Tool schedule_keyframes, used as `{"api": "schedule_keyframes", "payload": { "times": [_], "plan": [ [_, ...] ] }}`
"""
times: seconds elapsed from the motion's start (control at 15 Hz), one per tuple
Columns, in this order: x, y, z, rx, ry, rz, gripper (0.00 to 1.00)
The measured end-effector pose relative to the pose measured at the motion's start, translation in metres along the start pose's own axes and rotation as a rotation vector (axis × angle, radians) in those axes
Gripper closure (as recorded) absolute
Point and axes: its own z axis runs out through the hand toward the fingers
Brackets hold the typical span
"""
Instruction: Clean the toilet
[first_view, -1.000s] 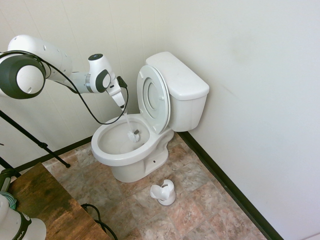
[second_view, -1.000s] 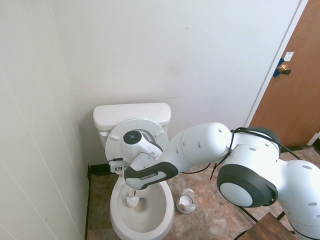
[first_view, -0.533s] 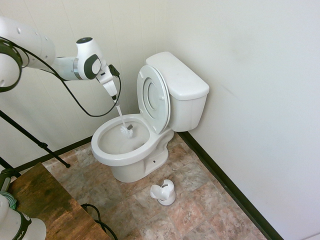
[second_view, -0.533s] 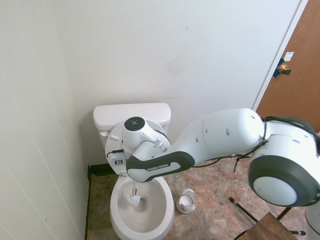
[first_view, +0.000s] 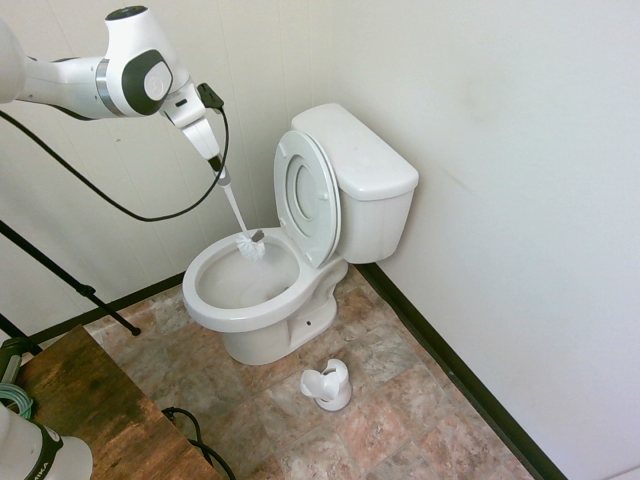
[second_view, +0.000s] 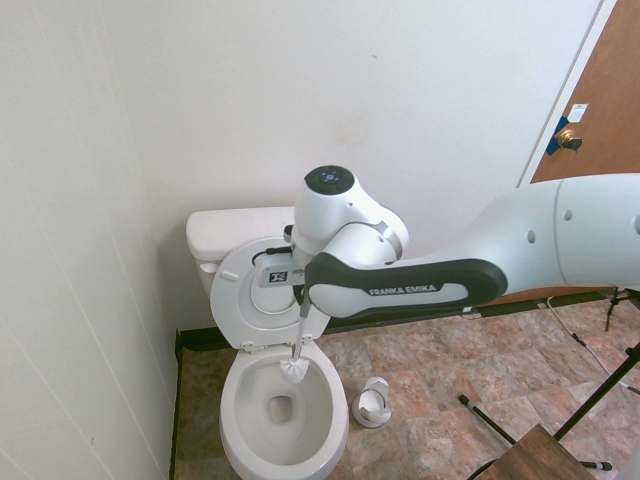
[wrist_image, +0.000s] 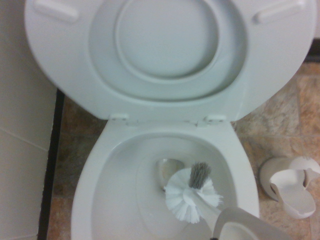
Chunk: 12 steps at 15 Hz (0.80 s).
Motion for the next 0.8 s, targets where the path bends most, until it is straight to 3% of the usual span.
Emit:
{"api": "schedule_keyframes", "payload": {
  "times": [0.33, 0.8],
  "plan": [
    [0.076, 0.032, 0.002, -0.025, 0.034, 0.071, 1.00],
    [0.165, 0.088, 0.052, -0.094, 0.048, 0.109, 1.00]
  ]
}}
